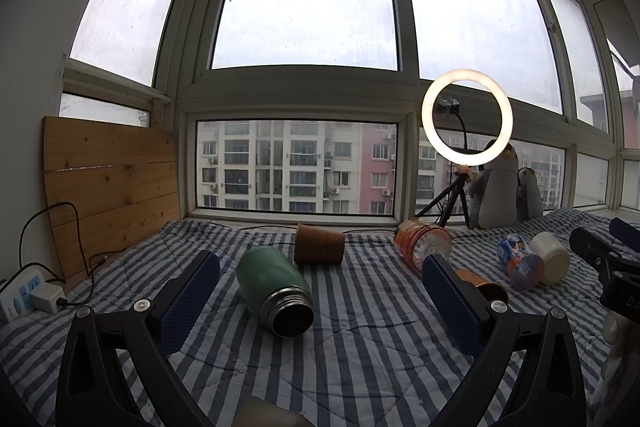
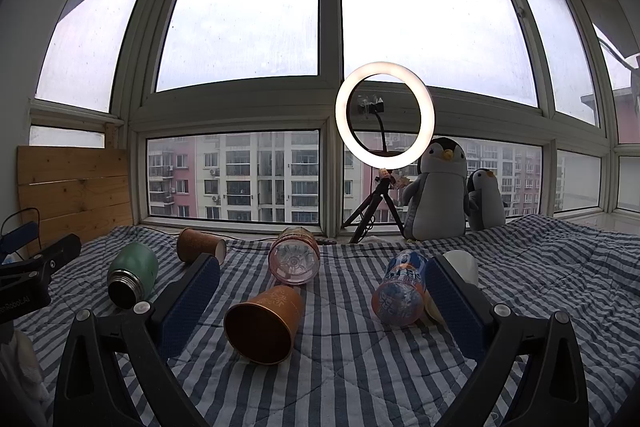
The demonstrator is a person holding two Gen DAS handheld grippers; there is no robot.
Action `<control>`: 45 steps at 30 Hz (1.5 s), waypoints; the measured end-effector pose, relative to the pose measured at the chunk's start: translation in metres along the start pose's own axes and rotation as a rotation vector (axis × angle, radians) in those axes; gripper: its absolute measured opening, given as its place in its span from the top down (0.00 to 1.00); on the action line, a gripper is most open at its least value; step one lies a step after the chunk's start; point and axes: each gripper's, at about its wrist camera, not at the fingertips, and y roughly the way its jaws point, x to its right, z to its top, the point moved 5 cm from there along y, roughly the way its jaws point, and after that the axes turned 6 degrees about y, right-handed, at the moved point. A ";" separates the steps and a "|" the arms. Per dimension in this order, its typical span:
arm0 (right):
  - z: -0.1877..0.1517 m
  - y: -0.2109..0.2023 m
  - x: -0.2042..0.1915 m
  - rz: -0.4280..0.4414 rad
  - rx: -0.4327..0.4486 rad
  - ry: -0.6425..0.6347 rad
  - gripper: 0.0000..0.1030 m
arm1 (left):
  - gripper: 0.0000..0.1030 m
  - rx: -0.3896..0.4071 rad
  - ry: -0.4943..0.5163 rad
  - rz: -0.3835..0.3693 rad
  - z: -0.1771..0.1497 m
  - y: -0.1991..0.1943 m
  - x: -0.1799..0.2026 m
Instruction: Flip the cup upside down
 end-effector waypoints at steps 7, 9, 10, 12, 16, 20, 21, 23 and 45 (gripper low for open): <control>0.000 0.000 0.000 -0.001 -0.001 0.000 0.02 | 0.00 0.000 -0.001 0.001 0.000 0.000 0.000; 0.000 0.000 0.000 -0.001 -0.001 0.001 0.02 | 0.00 0.001 -0.001 0.000 0.000 0.000 0.000; 0.000 0.000 0.000 0.000 -0.001 0.001 0.02 | 0.00 0.000 0.000 0.000 0.000 0.000 0.000; 0.000 0.000 0.000 -0.001 -0.001 0.001 0.02 | 0.00 -0.001 0.000 0.000 0.000 0.000 0.000; 0.000 0.000 0.000 -0.001 -0.002 0.001 0.02 | 0.00 0.000 0.000 0.000 0.000 -0.001 0.000; 0.000 0.001 0.000 0.000 -0.003 0.001 0.02 | 0.00 0.000 -0.001 0.000 0.000 -0.001 0.000; 0.000 0.001 0.000 -0.001 -0.003 0.001 0.02 | 0.00 0.000 0.000 0.001 0.000 -0.001 0.000; 0.000 0.001 0.000 -0.001 -0.003 0.001 0.02 | 0.00 -0.001 0.000 0.000 0.000 -0.001 0.000; -0.002 0.002 0.000 0.000 -0.009 0.003 0.02 | 0.00 -0.002 -0.001 0.001 0.001 -0.001 0.000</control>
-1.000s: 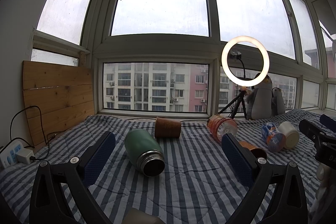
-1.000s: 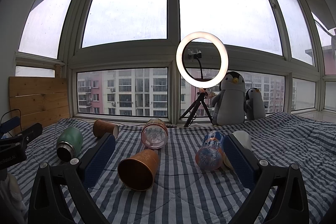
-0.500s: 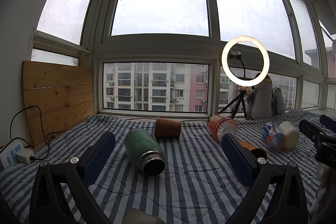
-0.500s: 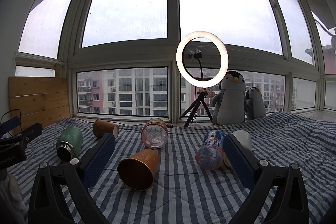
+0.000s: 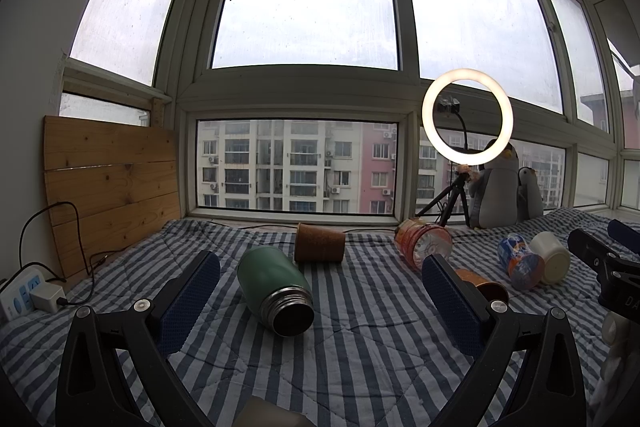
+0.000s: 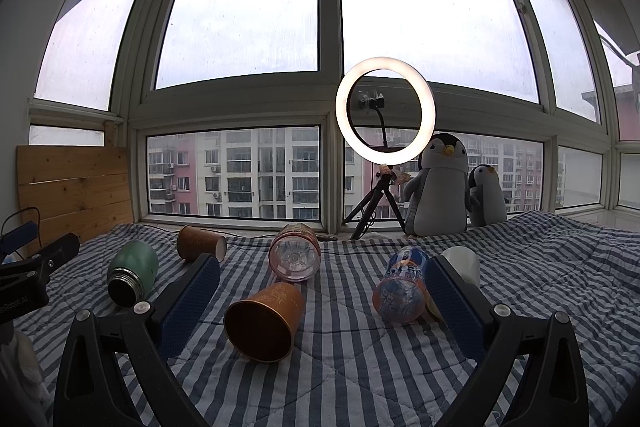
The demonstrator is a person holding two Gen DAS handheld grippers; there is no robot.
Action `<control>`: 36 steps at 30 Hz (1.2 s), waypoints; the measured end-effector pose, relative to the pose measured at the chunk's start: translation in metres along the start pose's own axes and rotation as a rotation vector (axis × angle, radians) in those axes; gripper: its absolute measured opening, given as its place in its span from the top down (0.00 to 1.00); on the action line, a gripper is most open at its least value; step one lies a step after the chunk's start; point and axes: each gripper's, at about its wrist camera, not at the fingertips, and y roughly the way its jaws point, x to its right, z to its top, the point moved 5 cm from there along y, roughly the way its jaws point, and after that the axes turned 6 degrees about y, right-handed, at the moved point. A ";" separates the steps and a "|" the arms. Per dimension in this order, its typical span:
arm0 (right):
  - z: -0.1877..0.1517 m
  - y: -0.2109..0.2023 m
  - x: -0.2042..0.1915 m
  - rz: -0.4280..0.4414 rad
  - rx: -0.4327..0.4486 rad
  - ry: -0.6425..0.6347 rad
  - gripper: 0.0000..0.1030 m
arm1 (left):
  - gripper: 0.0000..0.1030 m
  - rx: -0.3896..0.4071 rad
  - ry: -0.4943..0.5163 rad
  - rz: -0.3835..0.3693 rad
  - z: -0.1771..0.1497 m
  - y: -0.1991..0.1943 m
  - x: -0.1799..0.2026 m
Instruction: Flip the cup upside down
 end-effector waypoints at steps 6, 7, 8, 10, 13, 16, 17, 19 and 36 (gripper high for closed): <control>0.000 0.000 0.000 0.000 -0.001 0.000 0.02 | 0.00 0.000 0.000 0.000 0.000 0.000 0.000; 0.000 0.002 -0.001 0.000 -0.001 0.000 0.02 | 0.00 0.001 0.000 0.000 0.000 0.000 0.000; 0.000 0.001 -0.001 0.000 -0.002 0.000 0.02 | 0.00 0.001 0.000 0.000 0.000 0.000 0.000; 0.001 0.001 0.000 0.000 -0.002 0.001 0.02 | 0.00 0.000 0.000 0.000 0.000 0.000 0.000; 0.001 0.001 0.000 -0.001 -0.002 0.001 0.02 | 0.00 -0.002 0.004 -0.001 0.000 0.000 0.000; -0.001 0.003 -0.002 0.001 -0.011 0.001 0.02 | 0.00 -0.011 0.012 -0.003 -0.001 0.002 0.002; -0.002 0.004 -0.002 0.002 -0.017 0.002 0.02 | 0.00 -0.013 0.014 -0.004 -0.001 0.002 0.003; -0.003 0.004 -0.003 0.002 -0.021 0.004 0.02 | 0.00 -0.015 0.017 -0.004 -0.001 0.003 0.004; 0.003 0.052 0.046 0.001 -0.228 0.115 0.02 | 0.00 -0.112 0.028 -0.097 -0.001 0.014 0.013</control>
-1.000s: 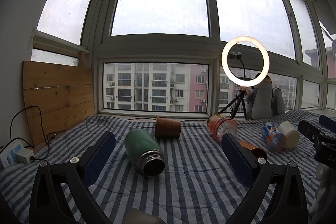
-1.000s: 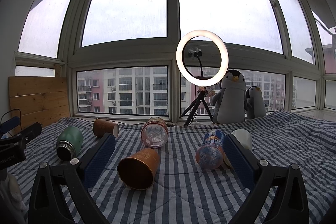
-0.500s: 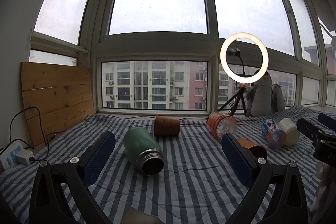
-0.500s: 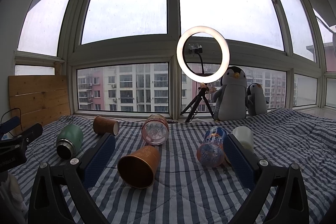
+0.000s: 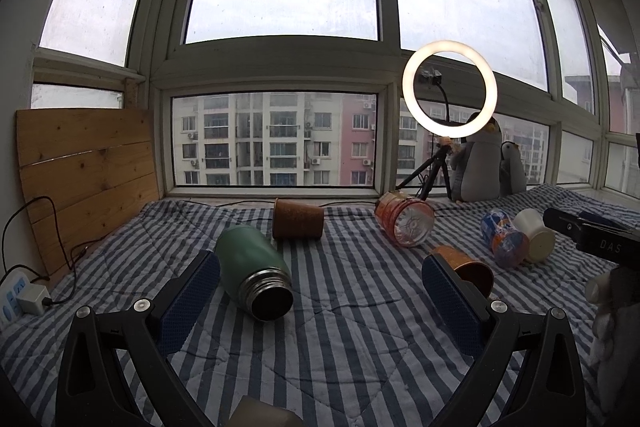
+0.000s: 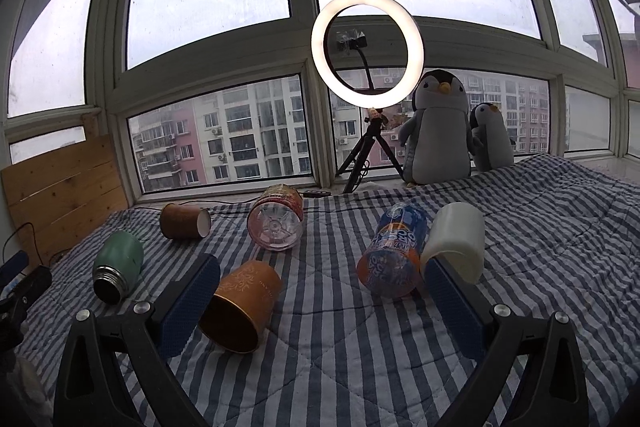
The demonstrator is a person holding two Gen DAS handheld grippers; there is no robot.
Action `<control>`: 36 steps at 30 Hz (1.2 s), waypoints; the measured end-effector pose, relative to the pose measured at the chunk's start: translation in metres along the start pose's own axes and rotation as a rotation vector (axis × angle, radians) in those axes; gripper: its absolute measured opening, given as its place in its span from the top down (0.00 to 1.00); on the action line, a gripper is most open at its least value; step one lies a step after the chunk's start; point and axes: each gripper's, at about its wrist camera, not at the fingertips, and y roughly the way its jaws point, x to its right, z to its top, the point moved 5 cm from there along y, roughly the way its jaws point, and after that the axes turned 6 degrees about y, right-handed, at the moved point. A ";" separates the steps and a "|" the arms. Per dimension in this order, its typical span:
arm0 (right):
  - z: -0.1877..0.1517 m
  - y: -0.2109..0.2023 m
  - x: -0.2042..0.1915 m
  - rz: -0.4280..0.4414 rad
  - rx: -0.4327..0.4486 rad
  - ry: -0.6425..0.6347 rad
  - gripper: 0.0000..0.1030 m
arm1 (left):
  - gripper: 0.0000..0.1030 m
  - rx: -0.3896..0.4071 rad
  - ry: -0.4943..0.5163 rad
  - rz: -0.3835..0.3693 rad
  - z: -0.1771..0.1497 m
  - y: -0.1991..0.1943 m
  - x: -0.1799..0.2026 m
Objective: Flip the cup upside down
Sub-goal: 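Move the left tool to the blue ARCTIC OCEAN bottle and grasp it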
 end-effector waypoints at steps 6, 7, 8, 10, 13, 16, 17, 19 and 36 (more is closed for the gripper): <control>0.020 0.026 0.039 -0.007 -0.112 0.084 0.13 | 0.00 -0.025 0.040 -0.022 0.004 -0.004 0.006; 0.023 0.031 0.046 -0.012 -0.132 0.099 0.17 | 0.00 -0.030 0.040 -0.026 0.005 -0.004 0.006; 0.026 0.035 0.052 -0.019 -0.149 0.112 0.19 | 0.00 -0.034 0.038 -0.030 0.005 -0.005 0.006; 0.031 0.047 0.064 -0.024 -0.190 0.135 0.33 | 0.00 -0.044 0.035 -0.033 0.007 -0.004 0.004; 0.034 0.060 0.081 -0.013 -0.253 0.182 0.43 | 0.00 -0.087 0.046 -0.048 0.014 0.005 0.006; 0.037 0.061 0.097 -0.019 -0.257 0.201 0.48 | 0.00 -0.156 0.085 -0.089 0.031 0.023 0.023; 0.038 0.060 0.103 -0.027 -0.247 0.199 0.48 | 0.00 -0.176 0.098 -0.113 0.040 0.030 0.032; 0.040 0.059 0.114 -0.026 -0.240 0.206 0.48 | 0.00 -0.218 0.111 -0.169 0.058 0.047 0.054; 0.028 0.070 0.156 0.033 -0.305 0.220 0.81 | 0.11 -0.647 0.154 -0.348 0.096 0.292 0.284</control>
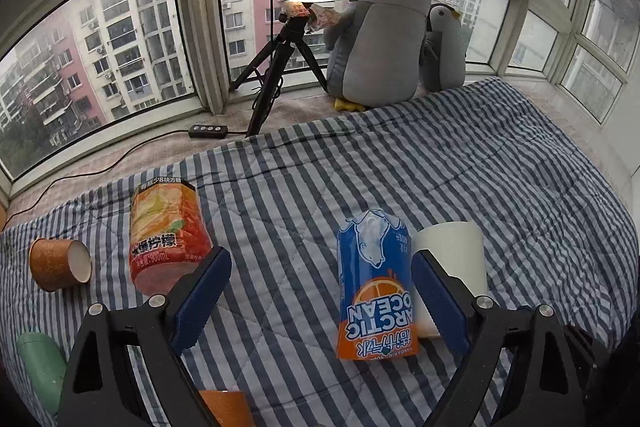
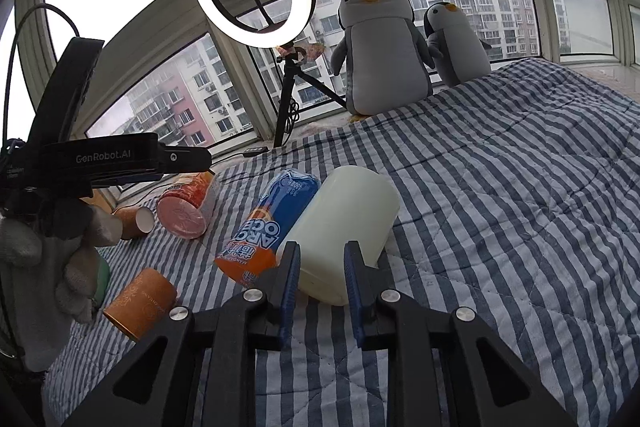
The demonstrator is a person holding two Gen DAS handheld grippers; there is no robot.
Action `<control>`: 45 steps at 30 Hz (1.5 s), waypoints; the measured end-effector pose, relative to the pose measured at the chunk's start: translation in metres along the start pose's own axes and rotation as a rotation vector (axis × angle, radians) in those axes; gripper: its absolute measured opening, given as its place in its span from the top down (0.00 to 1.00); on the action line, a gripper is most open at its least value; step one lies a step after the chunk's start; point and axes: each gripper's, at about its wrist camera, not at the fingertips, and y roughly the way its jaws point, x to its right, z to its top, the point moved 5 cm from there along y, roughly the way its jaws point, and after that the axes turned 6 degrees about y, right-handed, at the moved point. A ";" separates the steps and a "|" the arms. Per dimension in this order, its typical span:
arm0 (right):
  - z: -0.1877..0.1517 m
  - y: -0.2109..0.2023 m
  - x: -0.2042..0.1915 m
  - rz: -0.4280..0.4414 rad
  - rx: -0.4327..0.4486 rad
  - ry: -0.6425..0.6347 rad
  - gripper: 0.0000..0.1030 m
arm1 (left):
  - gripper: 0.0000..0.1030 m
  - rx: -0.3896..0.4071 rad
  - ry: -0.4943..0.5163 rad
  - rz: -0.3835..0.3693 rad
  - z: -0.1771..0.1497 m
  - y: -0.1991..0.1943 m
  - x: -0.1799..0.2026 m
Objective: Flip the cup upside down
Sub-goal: 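Move the left tool to the blue ARCTIC OCEAN bottle and grasp it, then lift the bottle with the left tool and tilt it cap-down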
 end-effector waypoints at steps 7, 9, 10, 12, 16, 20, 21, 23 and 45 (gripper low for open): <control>0.002 -0.011 -0.002 0.016 0.040 -0.004 0.81 | 0.29 -0.113 -0.045 -0.029 0.028 0.077 0.011; 0.002 -0.014 -0.003 0.015 0.048 -0.011 0.81 | 0.30 -0.123 -0.046 -0.031 0.032 0.090 0.014; 0.003 -0.014 -0.004 0.015 0.051 -0.013 0.81 | 0.30 -0.130 -0.049 -0.038 0.033 0.095 0.016; 0.004 -0.016 -0.003 0.023 0.056 -0.006 0.81 | 0.33 -0.145 -0.051 -0.046 0.034 0.101 0.016; 0.004 -0.019 -0.005 0.031 0.065 -0.005 0.81 | 0.35 -0.177 -0.051 -0.045 0.030 0.107 0.017; 0.004 -0.021 -0.006 0.019 0.080 -0.016 0.81 | 0.40 -0.203 -0.049 -0.057 0.020 0.107 0.017; 0.004 -0.020 -0.005 0.018 0.079 -0.013 0.81 | 0.40 -0.207 -0.052 -0.063 0.017 0.106 0.018; 0.004 -0.019 -0.004 0.023 0.072 -0.005 0.81 | 0.40 -0.222 -0.040 -0.071 0.009 0.102 0.020; 0.000 -0.027 -0.005 0.097 0.088 0.012 0.38 | 0.13 -0.271 -0.033 -0.182 -0.072 0.031 0.027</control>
